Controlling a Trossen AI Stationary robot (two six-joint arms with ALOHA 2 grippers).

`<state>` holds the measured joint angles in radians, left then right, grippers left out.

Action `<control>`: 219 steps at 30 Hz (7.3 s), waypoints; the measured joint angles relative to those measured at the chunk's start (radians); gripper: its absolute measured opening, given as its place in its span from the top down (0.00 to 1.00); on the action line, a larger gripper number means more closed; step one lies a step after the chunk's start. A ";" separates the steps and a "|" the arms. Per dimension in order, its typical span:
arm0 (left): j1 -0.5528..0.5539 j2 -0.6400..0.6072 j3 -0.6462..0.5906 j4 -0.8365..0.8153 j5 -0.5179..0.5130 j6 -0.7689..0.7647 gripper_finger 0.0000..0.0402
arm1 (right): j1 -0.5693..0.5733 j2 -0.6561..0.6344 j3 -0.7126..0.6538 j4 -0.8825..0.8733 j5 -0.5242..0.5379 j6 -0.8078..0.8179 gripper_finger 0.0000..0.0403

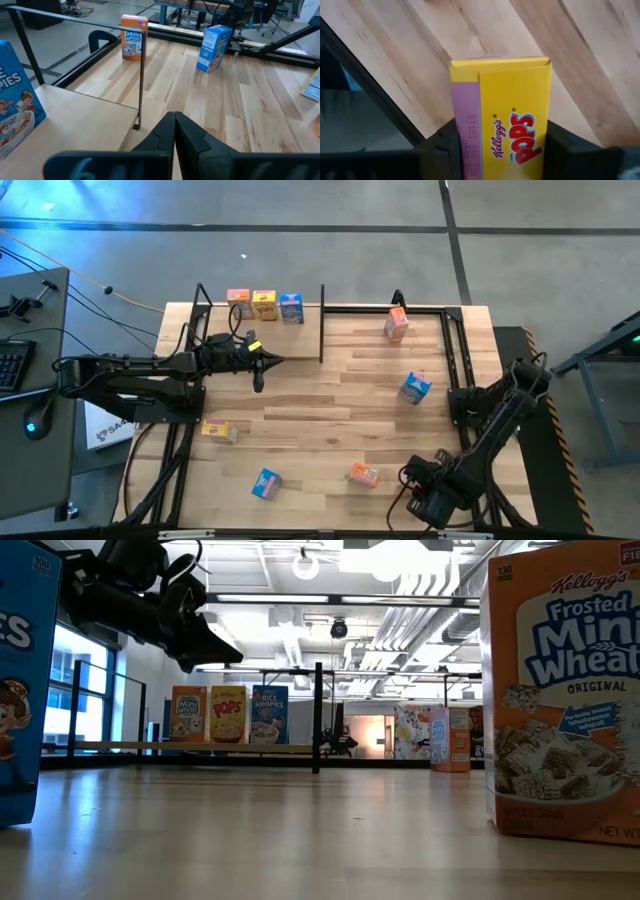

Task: Stack cereal on shelf
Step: Put the bottom yellow cereal box on the shelf aligned with the other yellow cereal box

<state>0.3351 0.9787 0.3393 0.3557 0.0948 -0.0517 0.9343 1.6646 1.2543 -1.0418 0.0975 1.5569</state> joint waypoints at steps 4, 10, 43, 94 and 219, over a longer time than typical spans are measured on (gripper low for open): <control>0.000 0.000 0.000 0.000 0.000 0.000 1.00 | -0.037 0.000 0.066 -0.064 0.000 -0.062 0.59; 0.009 0.000 0.000 0.002 0.047 0.013 1.00 | -0.169 0.000 0.258 -0.258 0.005 -0.274 0.58; 0.124 -0.091 0.000 -0.147 0.113 0.063 1.00 | -1.048 0.391 0.515 0.343 -0.220 -1.720 0.57; -0.031 -0.081 0.212 -0.510 0.094 -0.068 0.81 | -0.979 -0.145 -0.294 1.117 -0.226 -1.660 0.92; 0.424 0.490 0.924 -1.316 -0.164 0.626 0.44 | -0.899 -0.323 -0.600 1.417 -0.109 -1.591 0.93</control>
<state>0.7589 1.4689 1.2629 -0.9600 -0.0697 0.5741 0.0357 1.3415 0.6540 0.3752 -0.0120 -0.0338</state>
